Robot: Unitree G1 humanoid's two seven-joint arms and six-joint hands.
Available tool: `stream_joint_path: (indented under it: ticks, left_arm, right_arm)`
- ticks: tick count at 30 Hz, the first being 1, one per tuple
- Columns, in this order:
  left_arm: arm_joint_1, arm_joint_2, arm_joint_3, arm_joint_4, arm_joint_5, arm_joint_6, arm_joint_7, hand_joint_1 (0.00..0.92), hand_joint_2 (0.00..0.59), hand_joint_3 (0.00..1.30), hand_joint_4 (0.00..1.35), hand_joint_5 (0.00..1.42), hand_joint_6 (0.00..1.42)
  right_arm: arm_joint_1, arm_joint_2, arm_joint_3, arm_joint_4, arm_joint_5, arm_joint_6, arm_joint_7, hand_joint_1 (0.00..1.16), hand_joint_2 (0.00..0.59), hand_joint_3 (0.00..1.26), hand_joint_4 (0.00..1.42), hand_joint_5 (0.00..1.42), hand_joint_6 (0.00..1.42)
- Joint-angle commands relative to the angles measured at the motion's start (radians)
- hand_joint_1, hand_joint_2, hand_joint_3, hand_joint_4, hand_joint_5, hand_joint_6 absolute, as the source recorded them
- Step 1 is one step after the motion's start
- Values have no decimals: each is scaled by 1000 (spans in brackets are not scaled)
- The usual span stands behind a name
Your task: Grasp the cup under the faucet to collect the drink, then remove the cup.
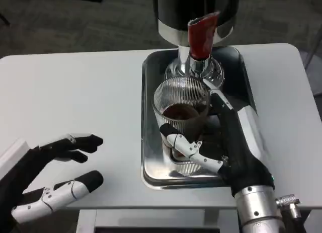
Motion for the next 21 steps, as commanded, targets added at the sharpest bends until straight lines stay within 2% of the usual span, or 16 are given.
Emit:
stream_joint_path:
  ticks: [1,8,21]
  left_arm:
    - [14,15,1,14,-6,-2,-12,128,122,320,297,343,279]
    - [19,15,3,19,-6,-5,-12,124,123,322,304,343,279]
    - [12,18,2,24,-6,-8,-13,113,125,322,318,343,265]
  right_arm:
    - [34,15,13,27,13,-12,-6,647,233,218,296,400,665]
    - [48,27,12,37,17,-40,-41,641,234,260,357,480,805]
    - [62,31,3,39,5,-64,-84,653,240,322,441,573,942]
